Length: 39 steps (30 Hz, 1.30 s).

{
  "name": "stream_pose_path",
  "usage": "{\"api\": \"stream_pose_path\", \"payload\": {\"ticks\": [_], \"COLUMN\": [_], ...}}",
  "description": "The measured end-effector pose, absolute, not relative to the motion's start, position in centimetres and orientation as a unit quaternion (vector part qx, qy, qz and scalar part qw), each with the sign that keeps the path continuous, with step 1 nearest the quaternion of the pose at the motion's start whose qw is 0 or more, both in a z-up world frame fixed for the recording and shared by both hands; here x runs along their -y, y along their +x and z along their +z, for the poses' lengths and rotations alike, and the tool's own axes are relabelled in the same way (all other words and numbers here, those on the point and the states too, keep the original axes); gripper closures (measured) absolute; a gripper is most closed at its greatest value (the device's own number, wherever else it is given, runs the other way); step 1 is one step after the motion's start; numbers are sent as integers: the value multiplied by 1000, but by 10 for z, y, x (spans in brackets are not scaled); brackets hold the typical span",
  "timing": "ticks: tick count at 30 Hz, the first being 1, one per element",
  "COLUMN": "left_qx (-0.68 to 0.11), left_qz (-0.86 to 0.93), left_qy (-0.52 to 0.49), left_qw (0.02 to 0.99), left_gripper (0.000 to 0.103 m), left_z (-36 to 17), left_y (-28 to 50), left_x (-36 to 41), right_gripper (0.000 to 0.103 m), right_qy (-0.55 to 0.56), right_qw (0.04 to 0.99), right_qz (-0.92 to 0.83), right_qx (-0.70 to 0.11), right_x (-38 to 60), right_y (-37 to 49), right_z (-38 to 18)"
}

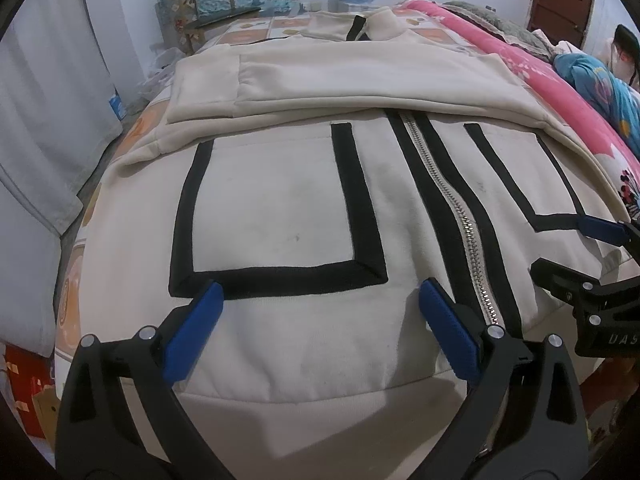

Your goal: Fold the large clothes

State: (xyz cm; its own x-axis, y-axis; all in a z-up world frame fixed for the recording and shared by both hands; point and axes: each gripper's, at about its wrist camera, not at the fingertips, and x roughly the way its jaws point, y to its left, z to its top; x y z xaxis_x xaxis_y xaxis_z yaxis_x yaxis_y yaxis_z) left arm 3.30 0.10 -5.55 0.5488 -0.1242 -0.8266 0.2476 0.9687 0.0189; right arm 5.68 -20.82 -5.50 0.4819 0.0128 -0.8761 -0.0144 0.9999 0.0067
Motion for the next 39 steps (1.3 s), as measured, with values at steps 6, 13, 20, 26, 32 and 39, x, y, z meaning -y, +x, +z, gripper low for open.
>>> {"api": "stream_pose_path", "payload": {"ticks": [6,13,20,26,32,39], "left_qx": [-464,-464,-464,-465,-466,-468], "left_qz": [-105,-101,-100,-99,-97,-94], "left_qy": [66,64,63,62,61,59], "left_qw": [877,878,878,878,878,877], "left_gripper": [8,8,8,8,8,8], "left_z": [-56,-56,-56,-55,-55,-55], "left_y": [32,31,30,31,31,32], "left_x": [-1,-1,-1,-1,-2,-2], "right_gripper": [6,6,6,6,6,6], "right_qy": [0,0,1,2,1,2], "right_qw": [861,861,861,860,861,861], "right_qz": [7,7,6,6,6,6], "right_qx": [-508,-509,-509,-510,-509,-509], "right_x": [209,210,211,212,212,213], "right_y": [56,58,58,58,57,58], "right_z": [-55,-55,-55,-55,-55,-55]}}
